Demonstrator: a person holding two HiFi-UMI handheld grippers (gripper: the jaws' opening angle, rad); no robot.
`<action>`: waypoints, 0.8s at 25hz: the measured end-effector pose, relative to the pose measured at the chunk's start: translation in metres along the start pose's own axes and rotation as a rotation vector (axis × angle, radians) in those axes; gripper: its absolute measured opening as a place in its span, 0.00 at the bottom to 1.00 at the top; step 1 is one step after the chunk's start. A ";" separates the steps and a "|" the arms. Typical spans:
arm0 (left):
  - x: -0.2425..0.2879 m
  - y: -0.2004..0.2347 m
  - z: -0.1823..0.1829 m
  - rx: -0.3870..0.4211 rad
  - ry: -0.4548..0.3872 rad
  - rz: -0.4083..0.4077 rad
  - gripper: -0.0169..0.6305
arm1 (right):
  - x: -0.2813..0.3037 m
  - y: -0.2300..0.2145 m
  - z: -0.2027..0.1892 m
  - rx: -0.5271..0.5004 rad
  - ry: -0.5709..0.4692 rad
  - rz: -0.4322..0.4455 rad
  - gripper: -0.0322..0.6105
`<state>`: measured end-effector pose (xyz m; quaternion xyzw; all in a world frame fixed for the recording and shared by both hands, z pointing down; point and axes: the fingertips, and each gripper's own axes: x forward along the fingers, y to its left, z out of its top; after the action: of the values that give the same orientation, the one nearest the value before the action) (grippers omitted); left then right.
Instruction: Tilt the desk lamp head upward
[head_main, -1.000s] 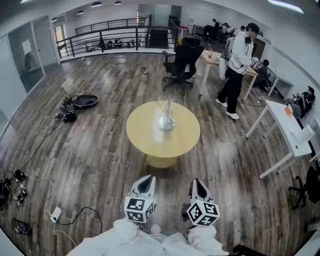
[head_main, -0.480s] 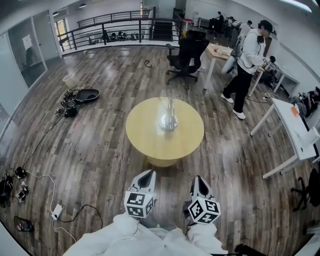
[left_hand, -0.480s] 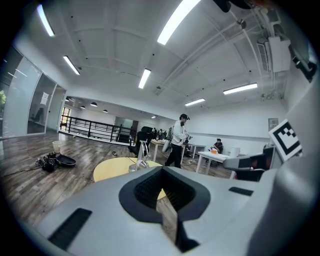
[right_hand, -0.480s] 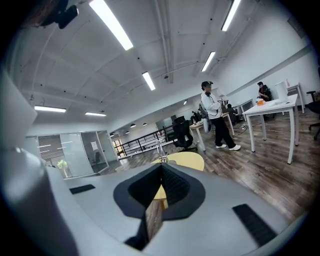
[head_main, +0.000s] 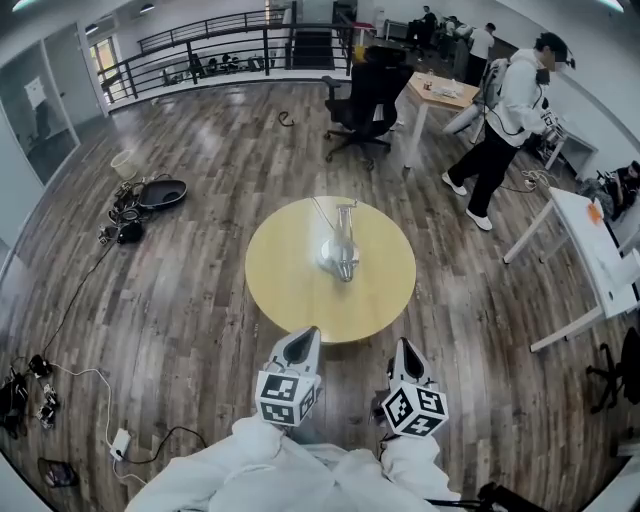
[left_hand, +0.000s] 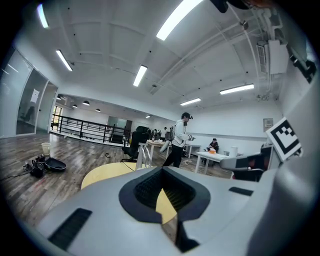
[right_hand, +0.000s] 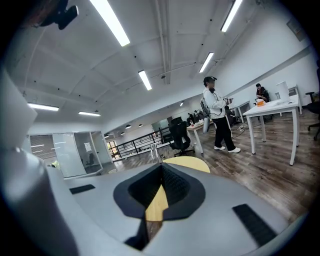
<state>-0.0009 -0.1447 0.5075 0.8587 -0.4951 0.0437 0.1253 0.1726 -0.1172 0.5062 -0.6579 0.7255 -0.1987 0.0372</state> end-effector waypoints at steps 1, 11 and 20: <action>0.012 0.008 0.004 0.000 -0.001 -0.002 0.02 | 0.014 0.000 0.004 -0.003 -0.002 -0.004 0.07; 0.093 0.083 0.037 -0.012 0.023 -0.014 0.02 | 0.128 0.026 0.030 -0.010 0.008 0.000 0.07; 0.165 0.141 0.047 0.006 0.072 -0.039 0.02 | 0.217 0.022 0.038 0.018 0.006 -0.048 0.07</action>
<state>-0.0417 -0.3628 0.5189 0.8664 -0.4734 0.0734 0.1413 0.1353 -0.3353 0.5089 -0.6741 0.7078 -0.2079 0.0362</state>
